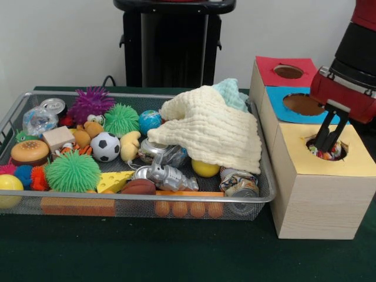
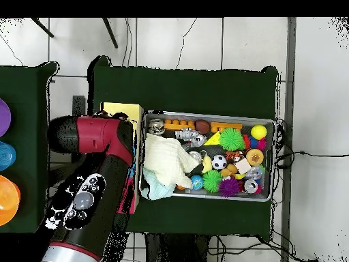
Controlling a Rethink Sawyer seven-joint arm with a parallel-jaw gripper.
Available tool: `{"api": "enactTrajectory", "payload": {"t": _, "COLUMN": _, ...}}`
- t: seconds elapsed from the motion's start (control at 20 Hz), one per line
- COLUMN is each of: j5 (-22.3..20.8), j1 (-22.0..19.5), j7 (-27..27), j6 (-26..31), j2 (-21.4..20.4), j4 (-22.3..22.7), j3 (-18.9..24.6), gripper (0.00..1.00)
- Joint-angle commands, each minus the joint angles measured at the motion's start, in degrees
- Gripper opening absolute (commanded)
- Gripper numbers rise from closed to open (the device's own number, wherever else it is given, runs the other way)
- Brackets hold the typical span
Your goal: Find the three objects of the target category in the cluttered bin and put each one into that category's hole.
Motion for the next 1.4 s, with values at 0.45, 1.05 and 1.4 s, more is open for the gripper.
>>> {"api": "enactTrajectory", "payload": {"t": 0.45, "j5": 1.7, "j1": -0.3, "j7": 11.2, "j6": 2.7, "j2": 1.5, "j4": 3.5, "j3": 5.5, "gripper": 0.00}}
{"api": "enactTrajectory", "payload": {"t": 1.05, "j5": 2.0, "j1": -2.5, "j7": 6.0, "j6": 7.3, "j2": -7.9, "j4": 8.1, "j3": 8.0, "gripper": 0.00}}
{"api": "enactTrajectory", "payload": {"t": 1.4, "j5": 1.5, "j1": -2.7, "j7": 6.3, "j6": 6.9, "j2": -10.2, "j4": 9.0, "j3": 7.8, "gripper": 0.00}}
